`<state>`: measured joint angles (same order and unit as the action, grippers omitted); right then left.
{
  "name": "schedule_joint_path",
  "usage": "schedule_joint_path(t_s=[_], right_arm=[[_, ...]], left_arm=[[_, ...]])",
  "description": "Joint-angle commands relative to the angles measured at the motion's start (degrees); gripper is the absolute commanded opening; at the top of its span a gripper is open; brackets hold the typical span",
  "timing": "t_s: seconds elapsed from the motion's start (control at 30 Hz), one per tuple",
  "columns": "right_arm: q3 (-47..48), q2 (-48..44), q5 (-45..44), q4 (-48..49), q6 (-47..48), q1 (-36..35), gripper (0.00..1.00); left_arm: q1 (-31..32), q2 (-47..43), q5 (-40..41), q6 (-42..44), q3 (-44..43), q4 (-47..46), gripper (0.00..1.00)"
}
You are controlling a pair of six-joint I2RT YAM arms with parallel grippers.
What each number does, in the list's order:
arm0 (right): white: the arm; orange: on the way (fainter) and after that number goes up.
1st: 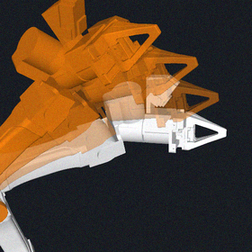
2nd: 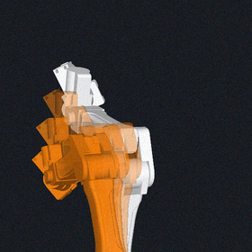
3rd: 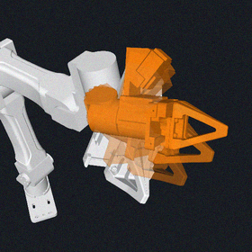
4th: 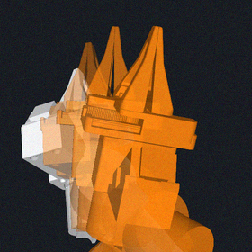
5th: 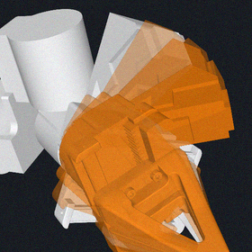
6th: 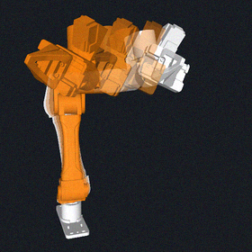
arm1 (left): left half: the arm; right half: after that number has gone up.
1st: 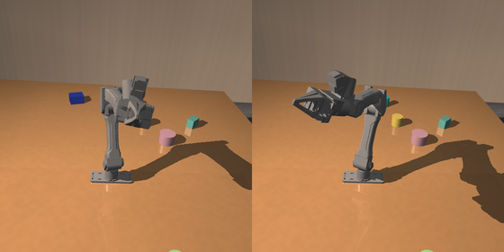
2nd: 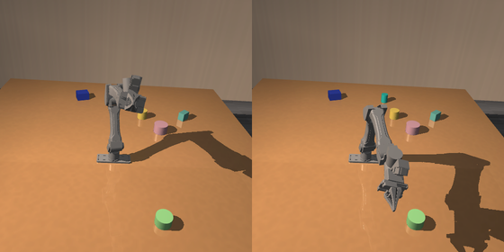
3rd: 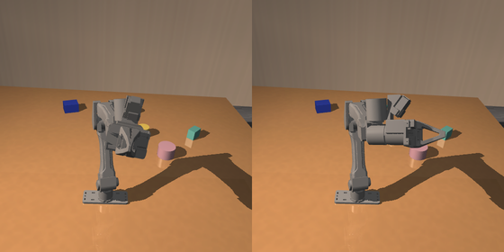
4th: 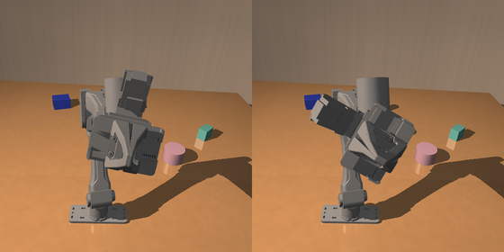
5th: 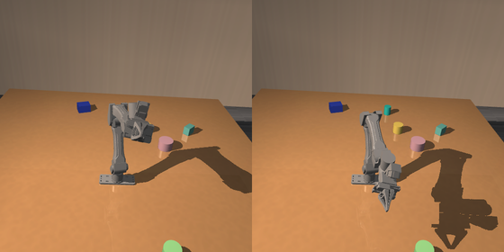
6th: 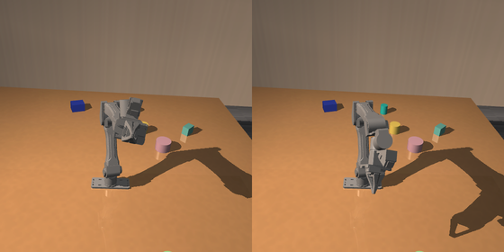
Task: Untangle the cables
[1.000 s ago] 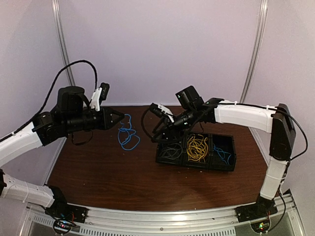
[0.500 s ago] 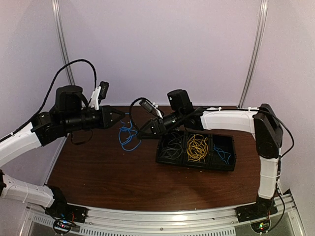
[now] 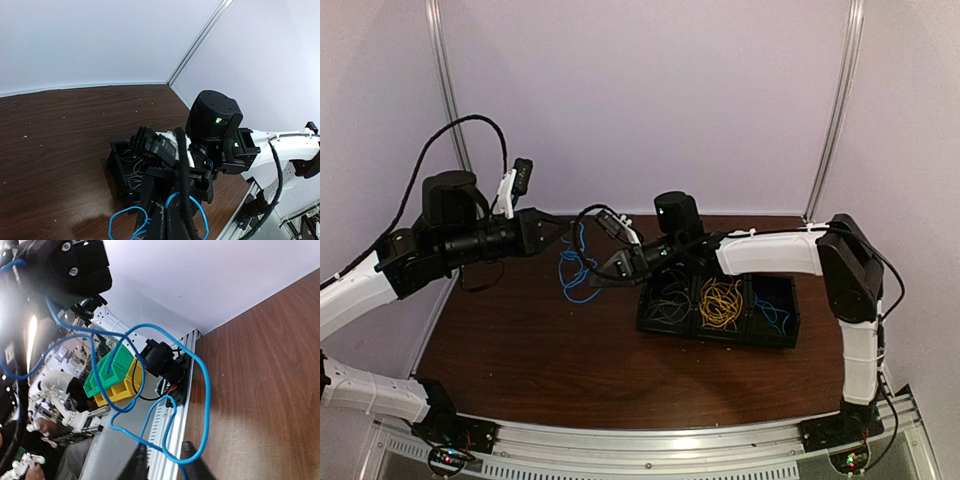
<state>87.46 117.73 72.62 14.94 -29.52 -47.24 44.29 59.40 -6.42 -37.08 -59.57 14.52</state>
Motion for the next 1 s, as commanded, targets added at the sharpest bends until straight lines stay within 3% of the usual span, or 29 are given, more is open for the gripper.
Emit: schedule_joint_path(t_s=[0.0,0.03,0.13,0.43,0.63,0.8,0.9,0.97], right_arm=[[-0.6,0.4,1.7,6.4,-5.2,-0.3,0.06],[-1.3,0.0,1.9,6.6,-5.1,-0.1,0.00],[-4.8,-3.3,1.5,4.0,-2.2,2.1,0.00],[-6.0,-13.2,-5.9,-43.9,39.9,19.0,0.00],[-9.8,-18.9,-7.0,-54.6,49.9,34.7,0.00],[-7.7,-21.9,-9.5,-66.4,60.7,44.5,0.00],[-7.4,-24.3,-13.2,-73.1,67.3,46.5,0.00],[-9.2,-26.7,-15.2,-74.0,68.7,46.5,0.00]], left_arm=[[0.0,-1.4,0.7,-0.1,-0.4,-3.1,0.00],[0.0,-1.5,1.0,0.0,-0.4,-3.1,0.00],[0.0,-2.2,3.7,0.9,-1.3,-0.2,0.00],[0.0,-5.1,13.5,3.0,-2.6,7.1,0.00],[0.0,-4.0,16.7,2.6,-2.3,8.5,0.00],[0.0,0.8,9.7,2.6,-1.7,3.1,0.00],[0.8,8.0,1.3,1.5,-1.8,-4.5,0.00],[3.3,13.4,0.0,2.1,-4.0,-9.2,0.00]])
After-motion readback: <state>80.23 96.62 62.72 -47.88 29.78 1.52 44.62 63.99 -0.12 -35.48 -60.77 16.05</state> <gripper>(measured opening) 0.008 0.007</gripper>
